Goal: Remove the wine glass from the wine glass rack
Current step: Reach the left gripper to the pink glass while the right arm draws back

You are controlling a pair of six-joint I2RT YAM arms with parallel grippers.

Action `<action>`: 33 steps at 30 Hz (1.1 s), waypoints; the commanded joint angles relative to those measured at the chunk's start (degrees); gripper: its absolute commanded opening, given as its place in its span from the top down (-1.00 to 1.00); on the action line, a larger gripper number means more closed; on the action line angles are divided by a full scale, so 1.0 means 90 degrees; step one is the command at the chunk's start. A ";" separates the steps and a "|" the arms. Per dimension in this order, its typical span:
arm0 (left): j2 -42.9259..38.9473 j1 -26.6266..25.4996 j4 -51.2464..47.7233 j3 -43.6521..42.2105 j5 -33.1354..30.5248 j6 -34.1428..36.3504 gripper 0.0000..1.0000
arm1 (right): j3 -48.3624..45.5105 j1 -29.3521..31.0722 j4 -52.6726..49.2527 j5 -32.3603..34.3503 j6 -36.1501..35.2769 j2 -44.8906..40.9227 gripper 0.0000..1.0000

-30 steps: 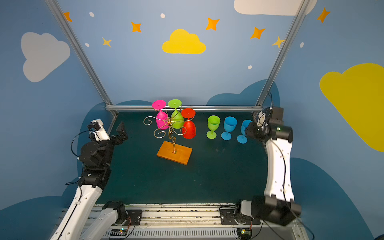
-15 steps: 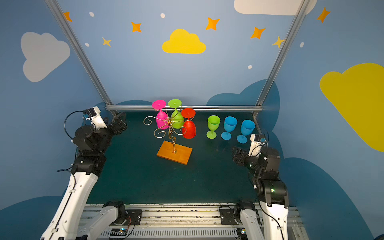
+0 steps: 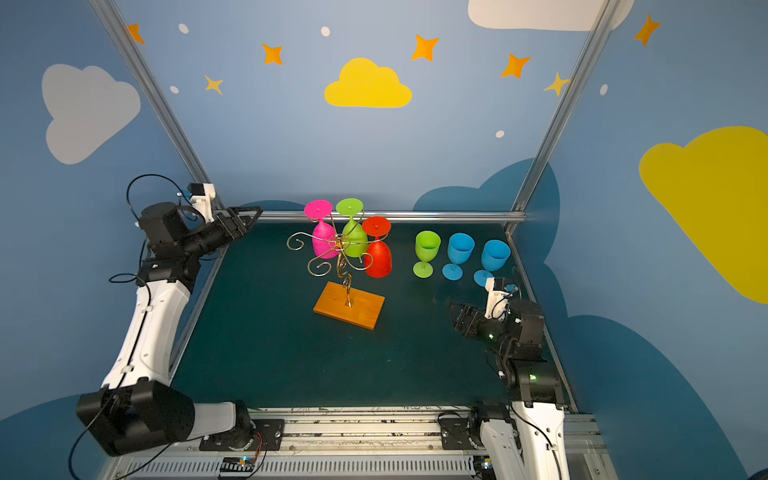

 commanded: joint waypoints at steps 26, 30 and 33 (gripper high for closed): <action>0.2967 -0.1387 -0.1449 0.2972 0.1161 0.0423 -0.11 | -0.0483 0.0653 0.0703 0.0024 0.0512 -0.0159 -0.46; 0.3021 -0.1441 -0.1440 0.2992 0.1173 0.0390 -0.09 | -0.0535 0.0692 0.0759 0.0049 0.0580 -0.0164 -0.46; 0.3046 -0.1451 -0.1449 0.2987 0.1186 0.0379 -0.06 | -0.0560 0.0711 0.0804 0.0055 0.0614 -0.0162 -0.46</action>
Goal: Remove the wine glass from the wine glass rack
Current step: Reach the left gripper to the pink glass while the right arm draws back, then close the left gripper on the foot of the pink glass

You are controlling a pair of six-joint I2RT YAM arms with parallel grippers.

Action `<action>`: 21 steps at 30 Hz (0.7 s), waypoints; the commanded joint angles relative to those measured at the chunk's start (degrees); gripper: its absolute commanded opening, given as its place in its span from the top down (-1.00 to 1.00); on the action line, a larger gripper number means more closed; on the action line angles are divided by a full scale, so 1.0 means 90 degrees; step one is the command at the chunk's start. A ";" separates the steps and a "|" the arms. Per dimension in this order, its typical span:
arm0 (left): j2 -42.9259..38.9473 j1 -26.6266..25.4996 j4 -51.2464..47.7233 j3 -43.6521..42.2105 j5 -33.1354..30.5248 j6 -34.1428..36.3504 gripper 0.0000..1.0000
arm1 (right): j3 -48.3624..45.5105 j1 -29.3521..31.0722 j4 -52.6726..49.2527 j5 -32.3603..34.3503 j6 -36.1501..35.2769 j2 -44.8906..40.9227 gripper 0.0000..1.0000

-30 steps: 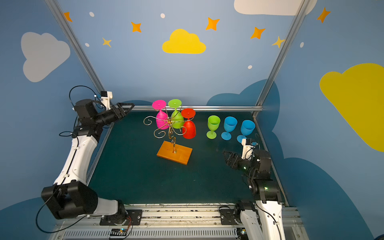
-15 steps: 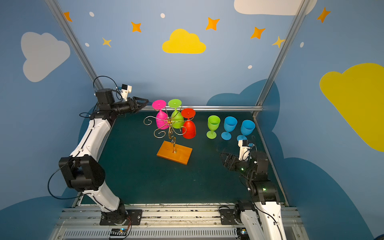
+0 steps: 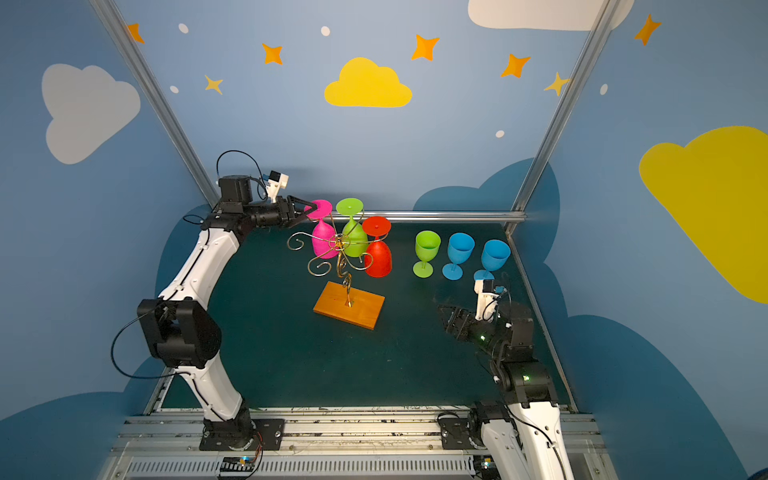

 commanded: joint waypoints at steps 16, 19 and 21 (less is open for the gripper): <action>0.0039 -0.0016 0.0032 0.0191 0.0120 -0.0114 0.46 | -0.0162 0.0109 0.0188 0.0112 0.0139 -0.0154 -0.46; -0.0007 -0.0019 0.0017 0.0191 0.0109 -0.0130 0.52 | -0.0182 0.0110 0.0144 0.0138 0.0139 -0.0203 -0.46; -0.0041 -0.0015 0.0018 0.0191 0.0108 -0.0143 0.54 | -0.0198 0.0110 0.0124 0.0133 0.0146 -0.0223 -0.46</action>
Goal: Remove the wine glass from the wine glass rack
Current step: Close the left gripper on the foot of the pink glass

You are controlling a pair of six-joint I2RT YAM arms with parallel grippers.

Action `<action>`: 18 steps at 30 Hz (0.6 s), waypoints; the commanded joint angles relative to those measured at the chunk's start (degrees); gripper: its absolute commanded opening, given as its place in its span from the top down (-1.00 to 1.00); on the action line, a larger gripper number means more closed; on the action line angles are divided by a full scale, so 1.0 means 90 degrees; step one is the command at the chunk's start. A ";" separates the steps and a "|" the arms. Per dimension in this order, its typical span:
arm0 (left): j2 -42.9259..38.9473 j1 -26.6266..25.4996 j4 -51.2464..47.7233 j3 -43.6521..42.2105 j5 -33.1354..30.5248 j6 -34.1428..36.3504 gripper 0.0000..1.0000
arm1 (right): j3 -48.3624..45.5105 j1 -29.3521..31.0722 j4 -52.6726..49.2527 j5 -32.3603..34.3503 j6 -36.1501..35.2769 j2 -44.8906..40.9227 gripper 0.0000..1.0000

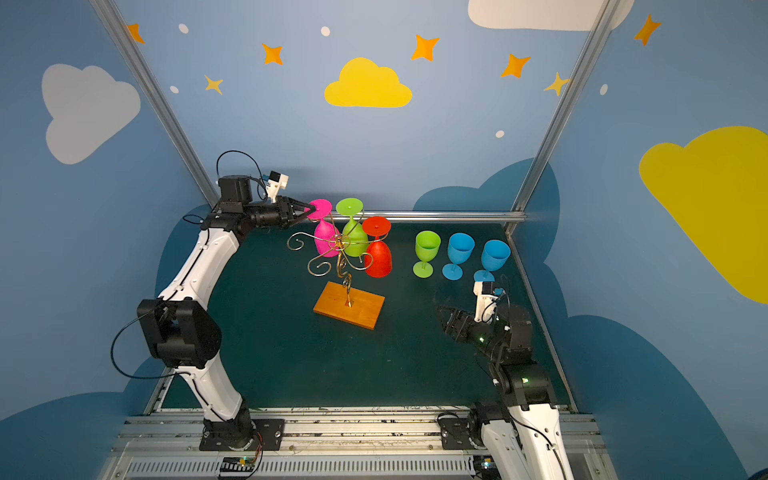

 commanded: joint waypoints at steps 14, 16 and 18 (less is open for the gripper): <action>-0.0153 0.0026 0.0105 0.0248 0.0113 -0.0281 0.78 | -0.0178 0.0028 -0.0062 0.0085 0.0049 -0.0267 -0.46; -0.0149 0.0036 0.0133 0.0254 0.0119 -0.0358 0.83 | -0.0180 0.0030 -0.0076 0.0078 0.0052 -0.0296 -0.46; -0.0168 0.0051 0.0224 0.0237 0.0153 -0.0479 0.86 | -0.0182 0.0037 -0.0092 0.0082 0.0052 -0.0322 -0.46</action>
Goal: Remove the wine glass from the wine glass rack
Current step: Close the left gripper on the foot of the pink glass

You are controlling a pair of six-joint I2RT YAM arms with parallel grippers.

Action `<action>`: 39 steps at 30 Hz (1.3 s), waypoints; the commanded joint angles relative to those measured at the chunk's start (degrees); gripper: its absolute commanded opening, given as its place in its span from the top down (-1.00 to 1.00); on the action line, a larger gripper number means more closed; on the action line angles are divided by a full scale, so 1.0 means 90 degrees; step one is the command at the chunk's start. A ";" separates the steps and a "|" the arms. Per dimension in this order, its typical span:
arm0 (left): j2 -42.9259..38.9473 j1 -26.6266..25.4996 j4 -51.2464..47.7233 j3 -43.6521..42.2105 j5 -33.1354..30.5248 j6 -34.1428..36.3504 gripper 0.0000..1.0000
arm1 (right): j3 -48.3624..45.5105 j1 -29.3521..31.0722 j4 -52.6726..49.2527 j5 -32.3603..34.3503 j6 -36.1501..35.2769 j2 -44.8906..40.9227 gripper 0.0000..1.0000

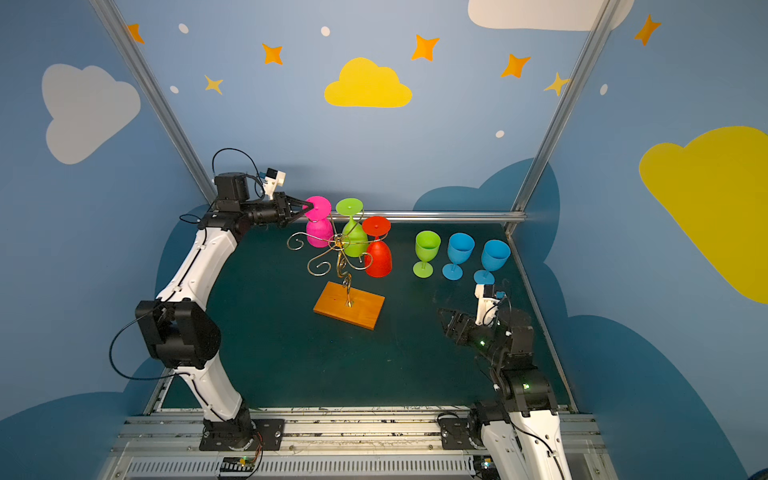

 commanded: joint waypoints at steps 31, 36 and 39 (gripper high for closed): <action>-0.0073 -0.0329 0.1272 -0.0054 0.0360 -0.1254 0.95 | -0.0067 0.0026 -0.0184 -0.0005 0.0064 -0.0343 -0.47; -0.0167 -0.0341 0.1053 -0.0135 0.0422 -0.1054 0.95 | -0.0068 0.0026 -0.0184 -0.0007 0.0047 -0.0333 -0.47; -0.0280 -0.0336 0.0833 -0.0233 0.0429 -0.0834 0.95 | -0.0067 0.0031 -0.0170 -0.0007 0.0044 -0.0315 -0.48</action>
